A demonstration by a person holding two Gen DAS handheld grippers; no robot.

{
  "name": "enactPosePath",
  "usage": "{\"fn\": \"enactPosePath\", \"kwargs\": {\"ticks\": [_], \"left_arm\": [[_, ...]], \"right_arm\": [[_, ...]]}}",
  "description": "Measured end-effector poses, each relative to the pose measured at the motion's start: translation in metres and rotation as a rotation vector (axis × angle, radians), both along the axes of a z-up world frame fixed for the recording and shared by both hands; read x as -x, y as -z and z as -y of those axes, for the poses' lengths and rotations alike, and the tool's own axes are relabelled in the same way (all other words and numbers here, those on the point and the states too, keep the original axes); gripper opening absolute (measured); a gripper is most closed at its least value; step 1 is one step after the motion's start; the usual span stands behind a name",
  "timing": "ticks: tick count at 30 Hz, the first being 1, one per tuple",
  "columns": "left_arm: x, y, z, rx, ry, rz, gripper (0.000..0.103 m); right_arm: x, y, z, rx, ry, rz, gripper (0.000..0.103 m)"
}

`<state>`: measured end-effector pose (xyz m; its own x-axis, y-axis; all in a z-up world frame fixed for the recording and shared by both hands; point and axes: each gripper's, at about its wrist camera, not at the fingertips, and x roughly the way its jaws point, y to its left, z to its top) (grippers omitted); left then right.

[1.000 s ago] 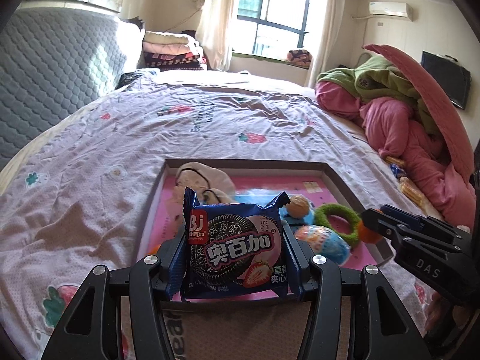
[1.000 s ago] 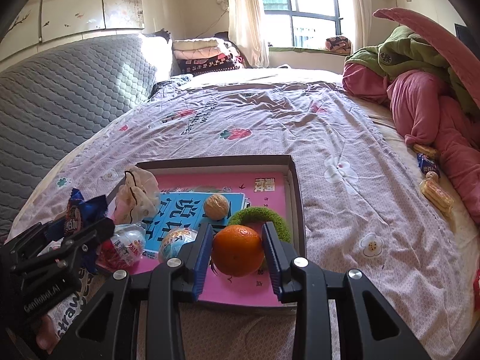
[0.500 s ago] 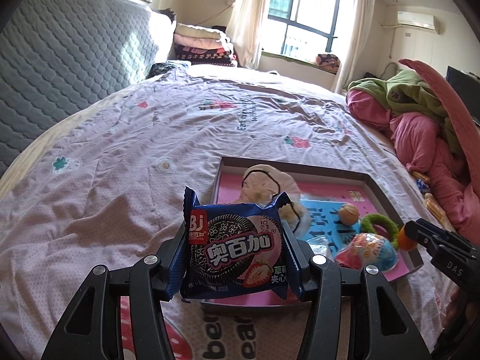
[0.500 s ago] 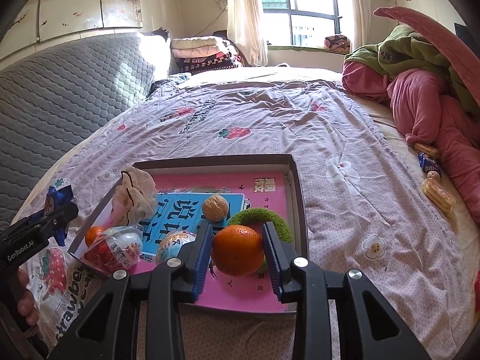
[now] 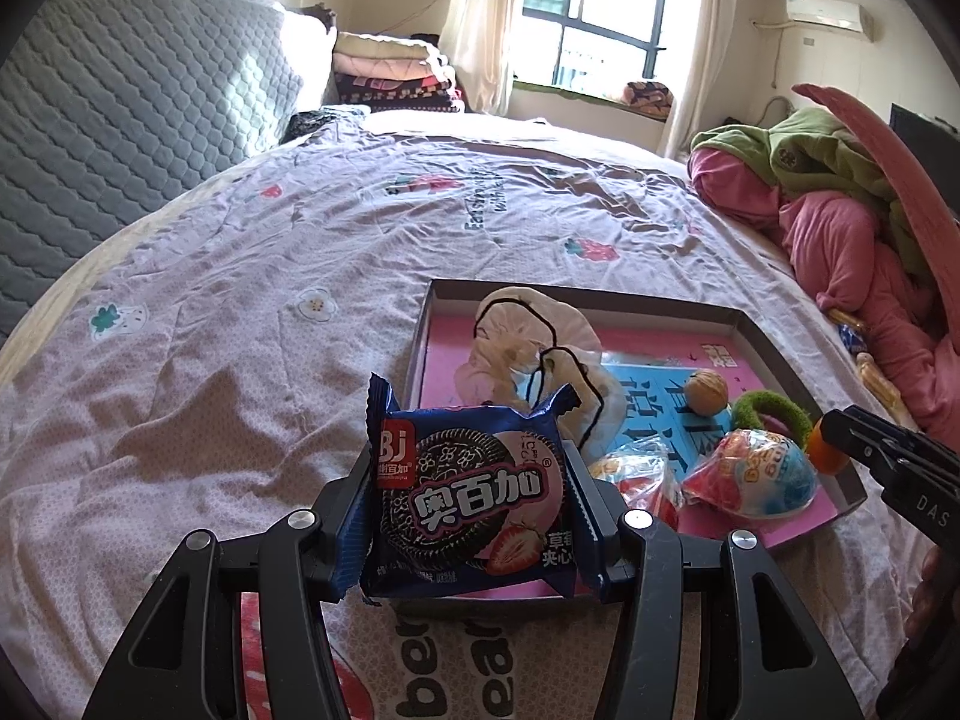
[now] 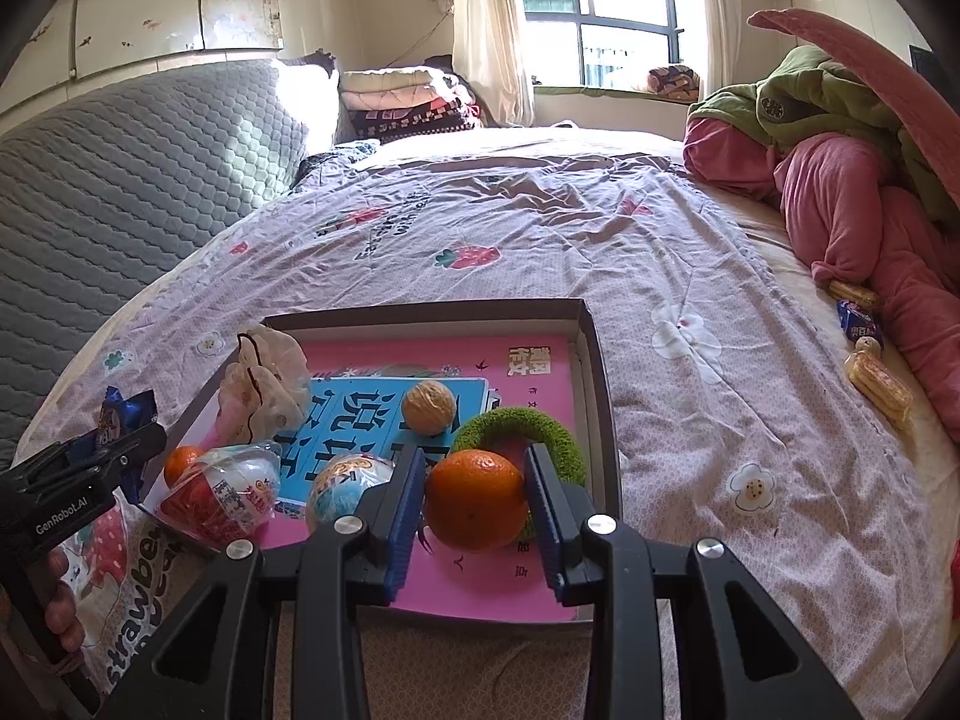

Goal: Organize objects
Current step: 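Lower and open the left tool to release the cookie pack while the right tool releases the orange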

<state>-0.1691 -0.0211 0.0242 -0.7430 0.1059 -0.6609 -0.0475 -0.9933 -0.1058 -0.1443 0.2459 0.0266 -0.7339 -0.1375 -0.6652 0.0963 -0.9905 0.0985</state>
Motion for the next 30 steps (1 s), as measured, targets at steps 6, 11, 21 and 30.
{"fn": "enactPosePath", "kwargs": {"ticks": [6,11,21,30], "left_arm": [[0.003,0.005,-0.007,0.008,0.009,0.009,0.056],[0.005,0.008,-0.012,0.016,0.010,0.016,0.056],[0.008,0.014,-0.024,0.048,0.017,0.024,0.057],[0.012,0.020,-0.029,0.071,0.017,0.041,0.057]], "right_arm": [[0.001,0.002,0.001,-0.001,0.001,0.006,0.035],[0.001,0.003,0.002,-0.005,-0.003,0.001,0.033],[0.002,0.008,0.004,-0.016,-0.013,0.018,0.033],[0.001,0.012,0.003,-0.017,-0.018,0.037,0.033]]}}
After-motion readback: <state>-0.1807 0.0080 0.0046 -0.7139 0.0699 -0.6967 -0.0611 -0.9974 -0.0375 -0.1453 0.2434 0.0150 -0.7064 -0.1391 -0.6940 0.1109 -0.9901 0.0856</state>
